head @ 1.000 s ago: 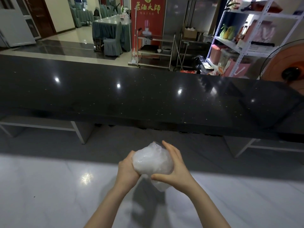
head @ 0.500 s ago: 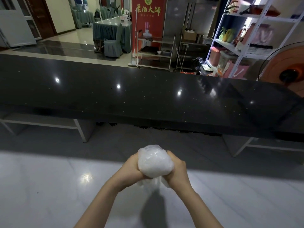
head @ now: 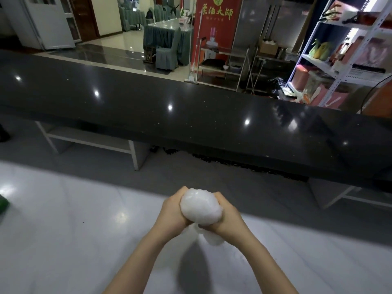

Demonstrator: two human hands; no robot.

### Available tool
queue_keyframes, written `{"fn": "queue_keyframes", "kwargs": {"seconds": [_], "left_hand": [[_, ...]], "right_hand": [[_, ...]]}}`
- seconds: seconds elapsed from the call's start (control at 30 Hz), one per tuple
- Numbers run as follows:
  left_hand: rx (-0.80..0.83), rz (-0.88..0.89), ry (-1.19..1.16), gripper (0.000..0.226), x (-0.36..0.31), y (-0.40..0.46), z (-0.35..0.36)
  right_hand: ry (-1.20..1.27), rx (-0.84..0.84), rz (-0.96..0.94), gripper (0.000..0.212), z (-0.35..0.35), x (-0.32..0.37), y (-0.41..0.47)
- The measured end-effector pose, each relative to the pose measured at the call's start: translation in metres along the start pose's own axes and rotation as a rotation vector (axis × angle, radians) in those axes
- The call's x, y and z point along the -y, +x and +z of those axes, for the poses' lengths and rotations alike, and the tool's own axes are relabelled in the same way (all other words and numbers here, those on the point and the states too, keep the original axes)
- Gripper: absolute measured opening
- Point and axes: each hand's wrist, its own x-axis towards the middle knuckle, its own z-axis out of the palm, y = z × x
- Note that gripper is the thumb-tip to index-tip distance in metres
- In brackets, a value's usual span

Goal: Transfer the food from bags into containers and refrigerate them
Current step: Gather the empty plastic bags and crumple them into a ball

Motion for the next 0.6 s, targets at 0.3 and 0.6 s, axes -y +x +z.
{"fn": "queue_keyframes", "kwargs": {"seconds": [0.3,0.6], "left_hand": [[-0.261,-0.067,-0.065,0.029,0.029,-0.038,-0.047],[-0.44,-0.188,-0.212,0.031,0.04,-0.114,-0.107]], "right_hand": [[0.494,-0.106,-0.183,0.042,0.072,0.049,-0.013],[0.462,-0.022,-0.351,0.031,0.142,0.115,-0.024]]}}
